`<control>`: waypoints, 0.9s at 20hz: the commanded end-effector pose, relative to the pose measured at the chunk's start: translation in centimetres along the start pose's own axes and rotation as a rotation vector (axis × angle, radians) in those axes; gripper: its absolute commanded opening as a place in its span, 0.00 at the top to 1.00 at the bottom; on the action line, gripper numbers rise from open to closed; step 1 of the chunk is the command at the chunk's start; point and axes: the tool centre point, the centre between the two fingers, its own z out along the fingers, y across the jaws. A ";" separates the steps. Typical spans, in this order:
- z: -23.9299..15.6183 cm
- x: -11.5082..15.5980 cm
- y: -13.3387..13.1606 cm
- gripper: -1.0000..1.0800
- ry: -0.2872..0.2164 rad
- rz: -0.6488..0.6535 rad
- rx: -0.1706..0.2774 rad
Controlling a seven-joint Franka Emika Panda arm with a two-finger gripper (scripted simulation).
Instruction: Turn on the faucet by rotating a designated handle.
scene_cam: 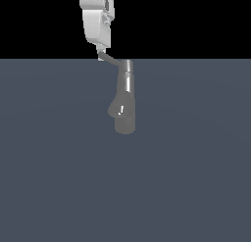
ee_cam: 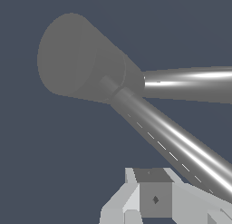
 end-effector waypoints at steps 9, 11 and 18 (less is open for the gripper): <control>-0.8 2.4 3.0 1.00 0.001 -0.002 -0.014; -1.0 2.9 3.6 1.00 0.001 -0.003 -0.015; -1.5 3.7 4.4 1.00 0.000 -0.012 -0.012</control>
